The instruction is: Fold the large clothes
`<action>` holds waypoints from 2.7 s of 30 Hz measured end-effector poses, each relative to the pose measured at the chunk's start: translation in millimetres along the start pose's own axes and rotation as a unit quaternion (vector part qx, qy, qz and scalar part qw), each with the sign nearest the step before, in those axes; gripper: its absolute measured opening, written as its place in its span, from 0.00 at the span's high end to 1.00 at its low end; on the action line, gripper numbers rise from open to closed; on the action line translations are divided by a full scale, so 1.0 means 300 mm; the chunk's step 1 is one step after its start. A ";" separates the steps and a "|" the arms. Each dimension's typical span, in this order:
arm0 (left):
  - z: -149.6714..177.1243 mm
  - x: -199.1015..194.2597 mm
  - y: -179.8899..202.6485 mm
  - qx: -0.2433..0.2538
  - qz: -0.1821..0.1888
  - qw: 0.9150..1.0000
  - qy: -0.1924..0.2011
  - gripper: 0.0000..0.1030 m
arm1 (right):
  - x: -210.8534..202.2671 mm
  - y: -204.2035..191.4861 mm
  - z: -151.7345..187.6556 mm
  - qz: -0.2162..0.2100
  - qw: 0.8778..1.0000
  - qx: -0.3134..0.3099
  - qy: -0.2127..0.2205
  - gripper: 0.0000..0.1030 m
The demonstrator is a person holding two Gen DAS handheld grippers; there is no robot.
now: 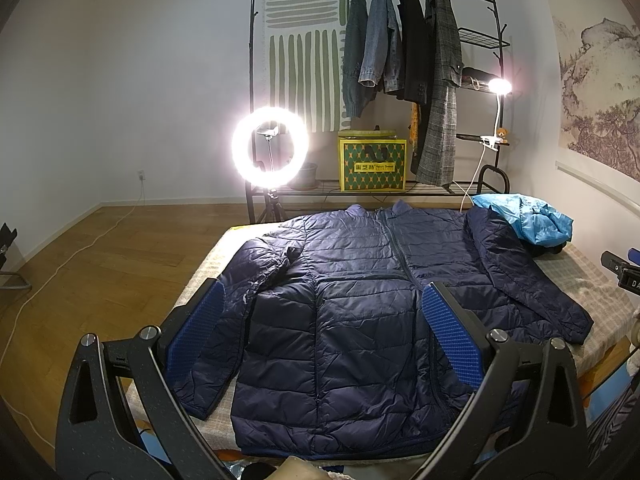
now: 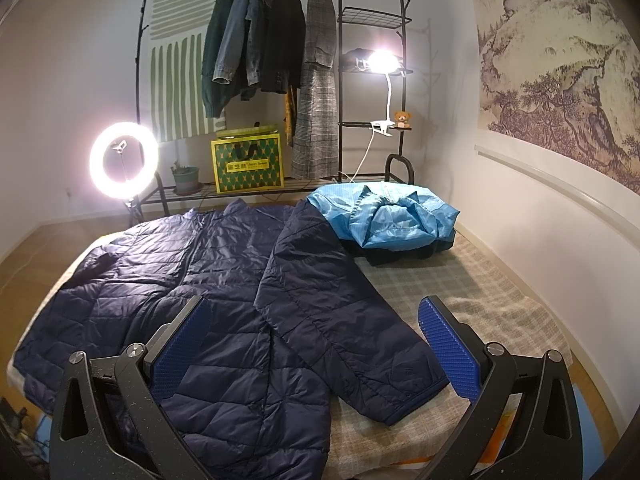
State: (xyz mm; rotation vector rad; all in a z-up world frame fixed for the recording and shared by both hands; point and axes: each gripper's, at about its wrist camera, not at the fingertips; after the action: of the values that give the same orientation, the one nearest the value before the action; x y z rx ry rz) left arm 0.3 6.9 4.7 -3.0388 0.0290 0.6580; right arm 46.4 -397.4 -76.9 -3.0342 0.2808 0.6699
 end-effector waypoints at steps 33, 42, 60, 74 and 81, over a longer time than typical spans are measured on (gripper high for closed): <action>0.001 0.219 -0.376 -0.092 -0.070 0.990 -0.086 0.02 | 0.029 -0.149 -0.093 -0.056 0.998 0.000 0.030 0.00; 0.099 0.453 -0.684 -0.164 -0.102 0.960 -0.201 0.08 | 0.115 -0.330 -0.211 -0.123 0.991 -0.025 0.035 0.00; 0.555 0.646 -1.023 -0.399 -0.102 0.822 -0.393 0.26 | 0.280 -0.402 -0.197 -0.216 0.976 -0.029 -0.025 0.00; 0.604 0.706 -0.994 -0.373 -0.111 0.815 -0.429 0.70 | 0.299 -0.405 -0.189 -0.217 0.975 -0.023 -0.032 0.00; 0.464 0.670 -0.971 -0.373 -0.094 0.853 -0.353 0.93 | 0.300 -0.408 -0.181 -0.211 0.977 -0.027 -0.031 0.00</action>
State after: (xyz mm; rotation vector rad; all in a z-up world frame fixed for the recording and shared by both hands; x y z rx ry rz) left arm 133.0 300.6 -197.0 -3.0874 -0.6811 2.1248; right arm 171.3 -295.6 -67.5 -2.9634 -0.3791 0.7393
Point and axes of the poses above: each gripper's, at about its wrist camera, not at the fingertips, and x roughly the way its jaws point, y to its right, z to its underside, and after that the axes turned 1 degree about x, right-handed
